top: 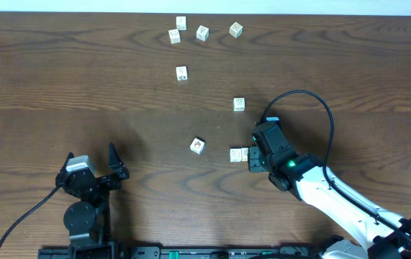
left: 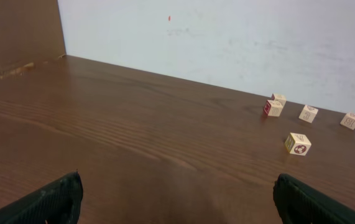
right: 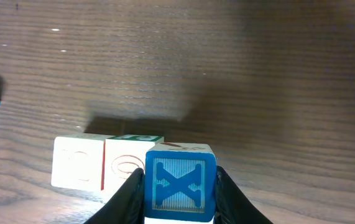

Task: Lift 5 blocks
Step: 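Carry the blue X block down beside the 0 and 8 blocks, then hold the blue X block against the row of blocks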

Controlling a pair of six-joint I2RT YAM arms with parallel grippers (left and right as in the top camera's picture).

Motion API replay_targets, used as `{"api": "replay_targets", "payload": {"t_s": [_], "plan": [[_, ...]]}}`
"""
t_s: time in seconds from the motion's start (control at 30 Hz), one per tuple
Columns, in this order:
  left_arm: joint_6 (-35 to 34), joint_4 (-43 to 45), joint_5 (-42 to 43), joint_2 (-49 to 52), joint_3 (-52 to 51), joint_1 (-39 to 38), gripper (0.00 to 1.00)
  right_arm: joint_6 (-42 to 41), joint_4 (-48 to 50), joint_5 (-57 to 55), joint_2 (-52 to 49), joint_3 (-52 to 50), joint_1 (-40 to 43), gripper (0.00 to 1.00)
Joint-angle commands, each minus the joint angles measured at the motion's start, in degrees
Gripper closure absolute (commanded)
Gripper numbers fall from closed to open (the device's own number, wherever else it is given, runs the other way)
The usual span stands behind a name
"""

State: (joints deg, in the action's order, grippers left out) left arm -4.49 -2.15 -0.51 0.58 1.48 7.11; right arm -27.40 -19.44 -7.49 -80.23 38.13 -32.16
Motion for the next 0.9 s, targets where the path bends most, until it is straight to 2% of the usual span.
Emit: {"api": "replay_targets", "payload": {"t_s": [0.0,0.87], "plan": [[-0.1,-2.0,-1.0,-0.3,-1.2,0.2,0.02,0.0,0.4,0.5,-0.6,-0.4,-0.3,0.98],[-0.1,-2.0,-1.0,-0.3,-1.2,0.2,0.02,0.0,2.7,-5.6,-6.7,-0.4,0.4,0.98]]}}
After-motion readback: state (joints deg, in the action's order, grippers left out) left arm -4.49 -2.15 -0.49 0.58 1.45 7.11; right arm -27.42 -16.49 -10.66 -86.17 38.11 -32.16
